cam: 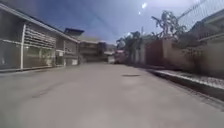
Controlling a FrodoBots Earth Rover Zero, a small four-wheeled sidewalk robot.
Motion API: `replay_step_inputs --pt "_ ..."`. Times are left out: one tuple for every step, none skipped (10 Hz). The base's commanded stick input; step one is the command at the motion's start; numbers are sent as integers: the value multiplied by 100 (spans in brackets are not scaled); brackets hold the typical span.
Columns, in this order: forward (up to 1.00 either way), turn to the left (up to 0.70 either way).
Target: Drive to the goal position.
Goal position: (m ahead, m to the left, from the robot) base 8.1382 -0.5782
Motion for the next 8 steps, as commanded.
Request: replay_step_inputs --pt "100 0" --pt "100 -29" --pt "100 -32" --pt "100 -32" --pt "100 -32" --pt "100 -32" --pt "100 -32" --pt "100 -32"
